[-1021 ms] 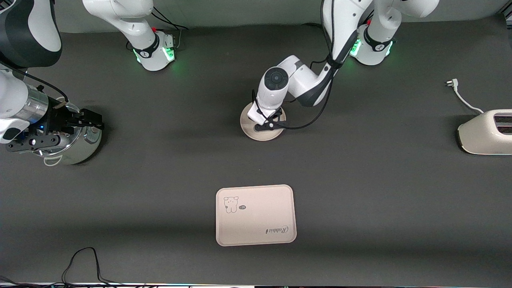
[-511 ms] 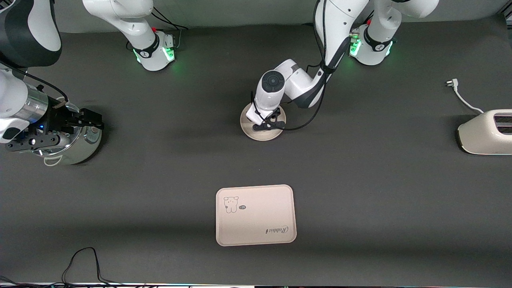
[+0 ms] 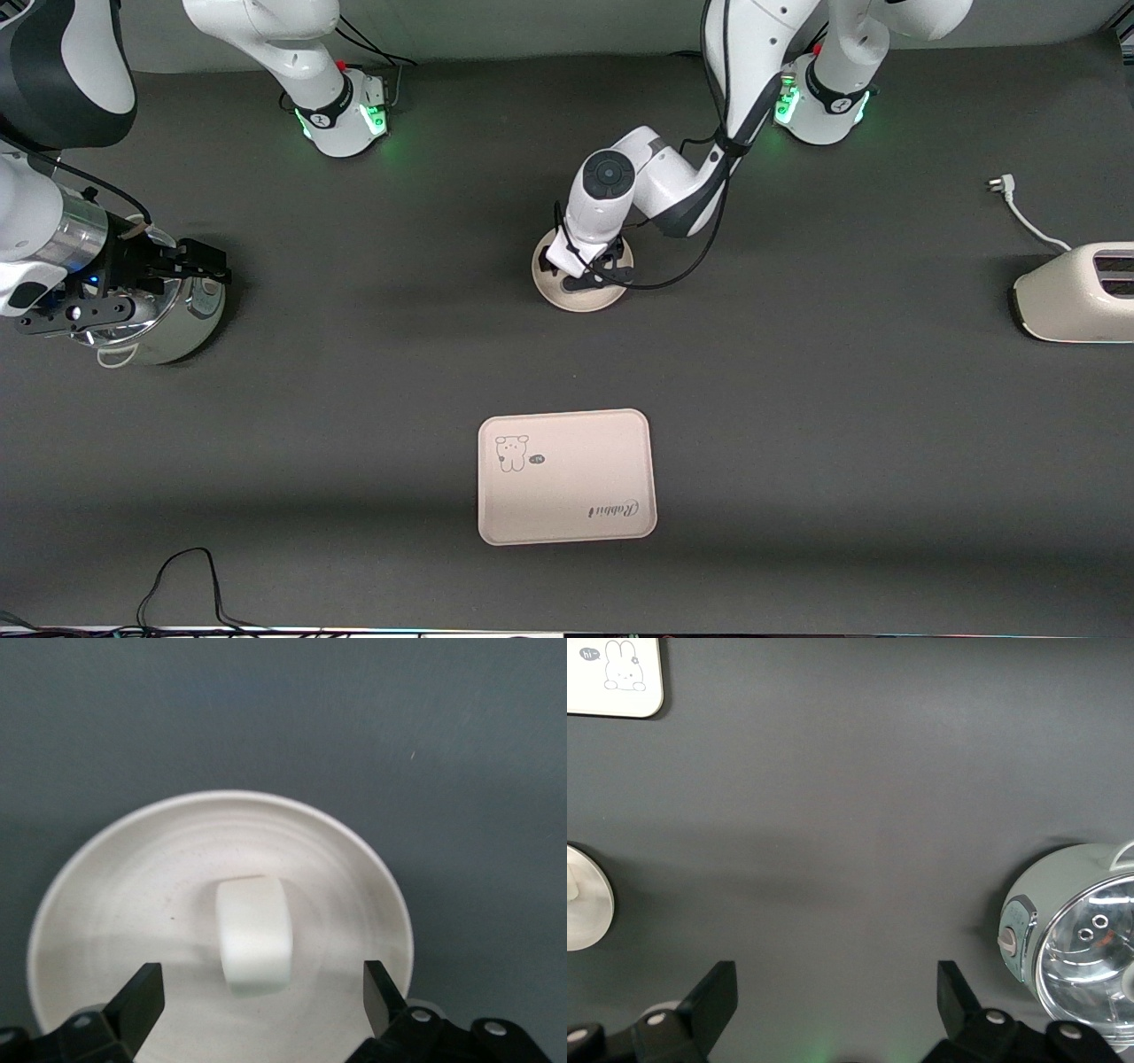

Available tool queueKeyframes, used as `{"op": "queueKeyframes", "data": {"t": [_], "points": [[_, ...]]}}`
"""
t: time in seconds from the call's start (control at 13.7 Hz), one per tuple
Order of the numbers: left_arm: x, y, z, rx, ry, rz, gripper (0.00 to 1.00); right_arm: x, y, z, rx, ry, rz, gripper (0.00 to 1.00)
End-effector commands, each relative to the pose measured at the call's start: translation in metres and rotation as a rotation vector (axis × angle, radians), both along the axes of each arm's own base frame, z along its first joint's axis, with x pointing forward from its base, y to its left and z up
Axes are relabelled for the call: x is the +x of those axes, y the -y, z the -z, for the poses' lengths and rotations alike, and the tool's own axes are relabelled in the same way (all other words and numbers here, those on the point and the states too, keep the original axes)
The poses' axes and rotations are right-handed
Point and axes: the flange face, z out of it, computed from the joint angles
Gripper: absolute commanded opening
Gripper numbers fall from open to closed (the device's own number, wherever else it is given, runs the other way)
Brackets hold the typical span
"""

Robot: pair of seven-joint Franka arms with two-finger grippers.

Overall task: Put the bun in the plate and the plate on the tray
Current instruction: 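Lower the bun onto the white plate and open the left gripper, then withdraw the left gripper from the plate back toward its base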

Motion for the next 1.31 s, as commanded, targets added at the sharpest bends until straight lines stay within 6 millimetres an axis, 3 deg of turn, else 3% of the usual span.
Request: {"op": "queueKeyframes", "data": {"t": [0.0,0.15,0.29,0.58,0.73,0.88,1.09,1.24], "points": [[0.033,-0.039,-0.080,-0.006,0.015,-0.106,1.00,-0.006,-0.006,-0.008,0.015,0.008,0.003,1.00],[0.067,-0.086,-0.129,0.007,0.025,-0.104,1.00,-0.007,-0.012,-0.006,0.014,0.002,-0.004,1.00],[0.104,-0.149,-0.170,0.024,0.025,-0.078,1.00,-0.006,-0.010,-0.004,0.014,-0.003,-0.001,1.00],[0.161,-0.286,-0.213,0.059,0.011,0.023,1.00,-0.007,-0.005,-0.002,0.015,-0.008,0.008,1.00],[0.174,-0.357,-0.229,0.132,0.037,0.064,1.00,-0.007,-0.006,-0.002,0.015,-0.006,0.007,1.00],[0.174,-0.412,-0.244,0.145,0.030,0.093,1.00,-0.007,-0.005,-0.002,0.015,-0.006,0.010,1.00],[0.174,-0.474,-0.273,0.228,0.042,0.128,1.00,-0.007,-0.006,-0.002,0.015,-0.006,0.007,1.00],[0.176,-0.490,-0.297,0.247,0.018,0.121,1.00,-0.006,-0.006,-0.003,0.016,0.008,0.006,1.00]]}}
